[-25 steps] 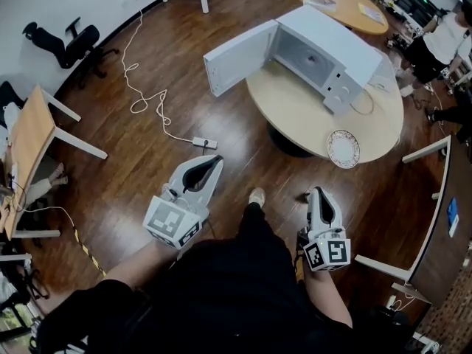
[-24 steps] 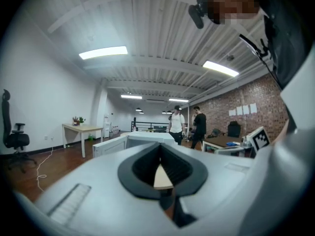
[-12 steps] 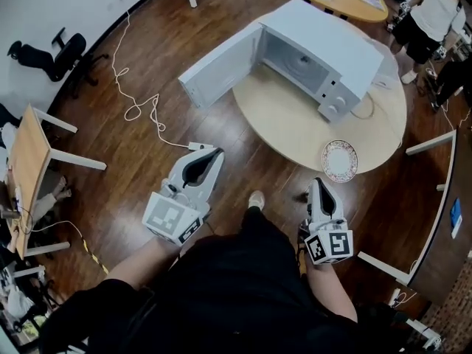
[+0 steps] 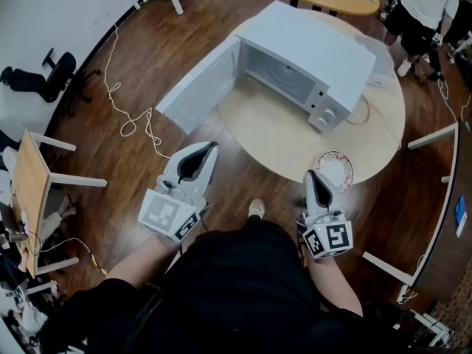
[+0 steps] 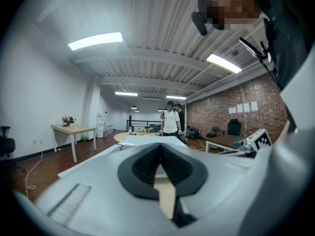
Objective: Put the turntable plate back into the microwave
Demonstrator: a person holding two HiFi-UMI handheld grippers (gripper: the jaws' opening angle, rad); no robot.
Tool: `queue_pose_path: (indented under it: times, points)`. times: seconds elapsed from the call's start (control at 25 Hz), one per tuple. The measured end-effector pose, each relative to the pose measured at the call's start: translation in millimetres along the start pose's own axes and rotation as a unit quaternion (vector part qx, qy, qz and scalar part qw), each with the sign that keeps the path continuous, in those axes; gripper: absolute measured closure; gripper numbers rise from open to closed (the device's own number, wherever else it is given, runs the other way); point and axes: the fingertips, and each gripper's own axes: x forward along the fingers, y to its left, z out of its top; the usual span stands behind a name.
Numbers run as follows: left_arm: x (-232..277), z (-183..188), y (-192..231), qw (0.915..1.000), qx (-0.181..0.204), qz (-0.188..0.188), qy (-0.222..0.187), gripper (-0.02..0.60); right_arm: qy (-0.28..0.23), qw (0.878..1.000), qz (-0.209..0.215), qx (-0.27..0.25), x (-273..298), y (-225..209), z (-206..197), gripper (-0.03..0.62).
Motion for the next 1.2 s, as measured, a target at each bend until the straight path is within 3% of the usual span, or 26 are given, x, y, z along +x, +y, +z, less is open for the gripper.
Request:
queue_pose_path:
  times: [0.48,0.88,1.2]
  points:
    - [51.9,6.0,-2.0,0.9996,-0.008,-0.026,0.006,0.575,0.011,1.0,-0.021,0.004,16.5,-45.1,8.3,0.594]
    - [39.2,-1.7,17.0,0.9999,0.003,-0.002,0.01,0.575,0.025,1.0,-0.003,0.001,35.0,-34.5,-0.3,0.594]
    - [65.5,14.7,25.6,0.9991,0.002,-0.037,-0.021,0.575,0.027,0.999,-0.017,-0.023,60.3,-34.1,4.7,0.594]
